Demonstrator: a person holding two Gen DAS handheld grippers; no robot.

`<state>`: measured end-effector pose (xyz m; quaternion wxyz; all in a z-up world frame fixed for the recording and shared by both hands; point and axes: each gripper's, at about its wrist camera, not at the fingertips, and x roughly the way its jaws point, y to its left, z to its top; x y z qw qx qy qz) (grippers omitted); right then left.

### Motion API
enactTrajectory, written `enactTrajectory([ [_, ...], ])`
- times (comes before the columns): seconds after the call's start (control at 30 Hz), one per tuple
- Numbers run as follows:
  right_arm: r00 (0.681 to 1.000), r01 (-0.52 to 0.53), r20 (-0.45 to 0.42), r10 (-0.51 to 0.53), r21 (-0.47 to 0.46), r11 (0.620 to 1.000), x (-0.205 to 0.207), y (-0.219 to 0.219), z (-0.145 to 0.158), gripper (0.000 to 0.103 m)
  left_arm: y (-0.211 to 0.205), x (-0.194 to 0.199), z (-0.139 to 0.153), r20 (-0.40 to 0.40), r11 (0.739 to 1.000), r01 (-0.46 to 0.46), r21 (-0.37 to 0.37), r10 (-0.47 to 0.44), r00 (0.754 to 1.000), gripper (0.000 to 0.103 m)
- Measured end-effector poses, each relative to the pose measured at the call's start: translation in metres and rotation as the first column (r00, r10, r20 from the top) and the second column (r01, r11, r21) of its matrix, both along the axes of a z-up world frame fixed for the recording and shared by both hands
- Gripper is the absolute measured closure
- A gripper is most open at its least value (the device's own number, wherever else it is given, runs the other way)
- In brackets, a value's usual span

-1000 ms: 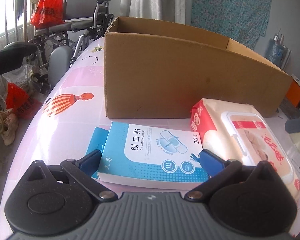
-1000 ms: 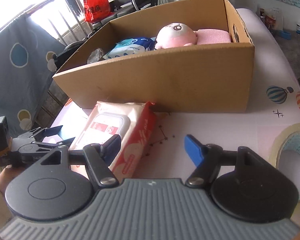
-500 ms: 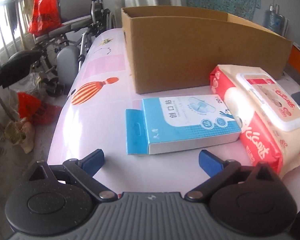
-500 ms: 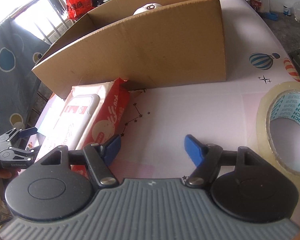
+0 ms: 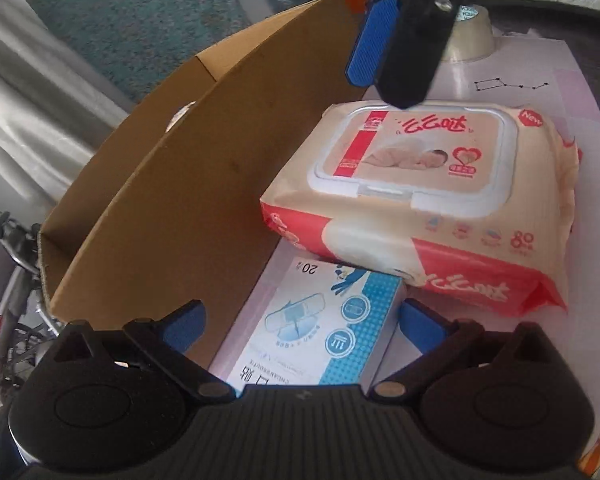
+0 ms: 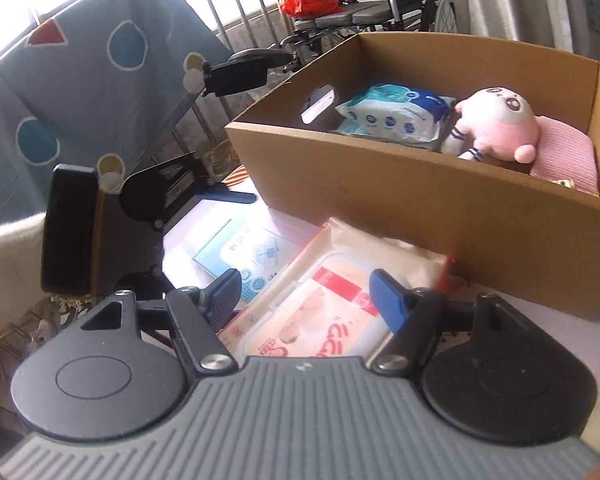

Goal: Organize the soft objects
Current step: 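Grasp the blue bandage box with the left gripper, then carry the bandage box into the cardboard box and open the left gripper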

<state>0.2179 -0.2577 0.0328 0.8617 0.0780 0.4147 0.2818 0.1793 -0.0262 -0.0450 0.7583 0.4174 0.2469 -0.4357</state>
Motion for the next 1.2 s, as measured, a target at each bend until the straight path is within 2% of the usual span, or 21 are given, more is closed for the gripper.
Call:
enactTrajectory([
  [0.07,0.999,-0.013,-0.030,0.013,0.009,1.000,0.009,0.010,-0.005,0.032,-0.002,0.028,0.002,-0.160,0.998,-0.054,-0.021,0.050,0.986,0.000],
  [0.1,0.999,-0.019,-0.046,0.019,0.004,1.000,0.014,0.014,-0.007,0.032,0.000,0.045,0.001,-0.277,0.992,-0.124,-0.018,0.114,0.954,0.000],
  [0.13,0.998,-0.033,-0.055,0.032,-0.006,0.999,0.018,0.021,-0.008,0.032,0.005,0.063,-0.003,-0.409,0.976,-0.217,-0.008,0.195,0.891,0.001],
  [0.17,0.997,-0.049,-0.055,0.048,-0.007,0.999,0.020,0.026,-0.009,0.032,0.012,0.067,-0.004,-0.425,0.966,-0.255,-0.040,0.215,0.880,0.000],
  [0.2,0.997,-0.063,-0.054,0.063,-0.004,0.998,0.023,0.030,-0.008,0.032,0.015,0.060,-0.006,-0.372,0.976,-0.214,-0.034,0.187,0.909,0.002],
  [0.27,0.994,-0.091,-0.054,0.091,0.019,0.996,0.024,0.039,-0.005,0.032,0.024,0.054,-0.008,-0.390,0.962,-0.266,-0.055,0.224,0.893,0.011],
  [0.3,0.993,-0.100,-0.058,0.101,0.031,0.995,0.025,0.042,-0.004,0.032,0.026,0.047,-0.008,-0.381,0.957,-0.282,-0.070,0.235,0.894,0.022],
  [0.4,0.989,-0.114,-0.085,0.119,0.068,0.991,0.029,0.049,-0.006,0.032,0.029,0.029,-0.009,-0.365,0.930,-0.361,-0.073,0.312,0.877,0.025],
  [0.5,0.985,-0.108,-0.130,0.117,0.076,0.991,0.033,0.059,-0.011,0.032,0.032,0.011,-0.011,-0.326,0.910,-0.408,-0.076,0.364,0.873,0.026],
  [0.57,0.981,-0.095,-0.159,0.112,0.110,0.989,0.034,0.061,-0.015,0.032,0.030,-0.005,-0.011,-0.187,0.902,-0.428,-0.048,0.413,0.892,0.027],
  [0.63,0.975,-0.080,-0.192,0.111,0.162,0.984,0.036,0.062,-0.017,0.032,0.028,-0.018,-0.011,-0.076,0.904,-0.426,-0.018,0.424,0.902,0.027],
  [0.7,0.974,-0.066,-0.201,0.101,0.174,0.982,0.036,0.064,-0.016,0.032,0.030,-0.025,-0.005,-0.021,0.901,-0.434,-0.001,0.433,0.901,0.027],
  [0.77,0.977,-0.058,-0.191,0.091,0.171,0.984,0.034,0.068,-0.012,0.032,0.031,-0.030,0.005,-0.004,0.893,-0.450,-0.017,0.450,0.893,0.027],
  [0.8,0.978,-0.054,-0.188,0.087,0.171,0.984,0.034,0.070,-0.010,0.032,0.032,-0.029,0.014,0.028,0.891,-0.453,-0.022,0.454,0.891,0.027],
  [0.83,0.979,-0.054,-0.187,0.088,0.180,0.982,0.033,0.071,-0.008,0.032,0.031,-0.033,0.023,0.071,0.893,-0.448,-0.034,0.450,0.890,0.027],
  [0.9,0.978,-0.043,-0.188,0.086,0.222,0.974,0.033,0.072,-0.004,0.028,0.029,-0.038,0.035,0.082,0.902,-0.429,-0.048,0.432,0.898,0.027],
  [0.93,0.978,-0.034,-0.189,0.085,0.255,0.966,0.033,0.071,-0.002,0.023,0.027,-0.049,0.050,0.094,0.902,-0.428,-0.065,0.432,0.897,0.027],
  [1.03,0.975,0.029,-0.216,0.057,0.374,0.927,0.034,0.061,0.000,0.021,0.013,-0.056,0.071,0.132,0.911,-0.400,-0.094,0.410,0.902,0.027],
  [1.1,0.976,0.057,-0.217,0.032,0.392,0.918,0.033,0.054,0.003,0.025,0.003,-0.057,0.083,0.149,0.919,-0.378,-0.115,0.392,0.908,0.027],
  [1.13,0.979,0.060,-0.204,0.022,0.385,0.921,0.032,0.050,0.005,0.035,-0.003,-0.057,0.086,0.153,0.922,-0.371,-0.111,0.385,0.910,0.027],
  [1.2,0.985,0.057,-0.170,0.013,0.399,0.915,0.028,0.039,0.011,0.040,-0.015,-0.065,0.090,0.179,0.932,-0.347,-0.110,0.362,0.915,0.027],
])
